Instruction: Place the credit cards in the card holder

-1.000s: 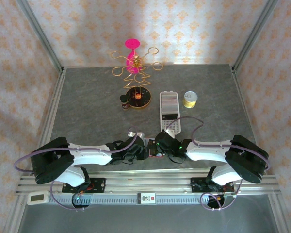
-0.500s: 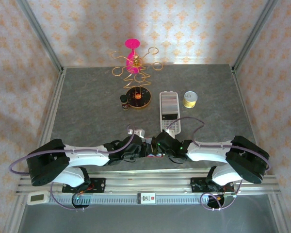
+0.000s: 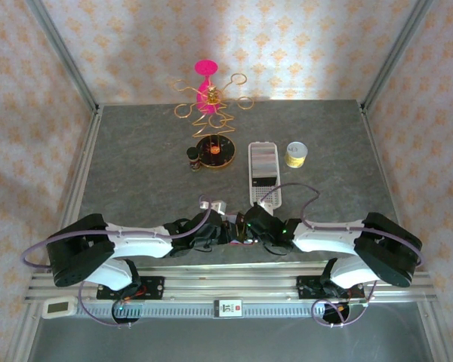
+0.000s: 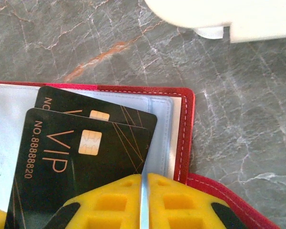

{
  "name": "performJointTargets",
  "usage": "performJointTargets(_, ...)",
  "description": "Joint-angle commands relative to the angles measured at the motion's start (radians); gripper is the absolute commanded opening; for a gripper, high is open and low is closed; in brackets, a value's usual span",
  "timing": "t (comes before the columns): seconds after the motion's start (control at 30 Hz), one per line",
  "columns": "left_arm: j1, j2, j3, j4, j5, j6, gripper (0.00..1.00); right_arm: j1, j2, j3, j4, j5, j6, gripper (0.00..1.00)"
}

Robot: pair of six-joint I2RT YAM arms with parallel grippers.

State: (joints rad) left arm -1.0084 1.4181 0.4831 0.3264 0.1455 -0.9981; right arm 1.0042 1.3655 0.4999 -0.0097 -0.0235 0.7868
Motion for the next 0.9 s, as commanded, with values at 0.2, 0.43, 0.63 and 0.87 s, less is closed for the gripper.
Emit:
performJointTargets(0.2, -0.003, 0.018, 0.029, 0.014, -0.042, 0.005, 0.05, -0.003, -0.051, -0.037, -0.03, 0.005, 0.022, 0.15)
performJointTargets(0.43, 0.022, -0.152, -0.068, 0.038, -0.07, -0.026, 0.0, -0.003, -0.178, -0.037, -0.026, 0.019, 0.035, 0.28)
performJointTargets(0.63, 0.056, -0.376, -0.174, 0.155, -0.051, -0.074, 0.0, -0.003, -0.397, -0.066, 0.072, -0.031, 0.085, 0.4)
performJointTargets(0.87, 0.063, -0.574, -0.271, 0.312, -0.013, -0.124, 0.0, -0.015, -0.558, -0.165, 0.33, -0.131, 0.213, 0.55)
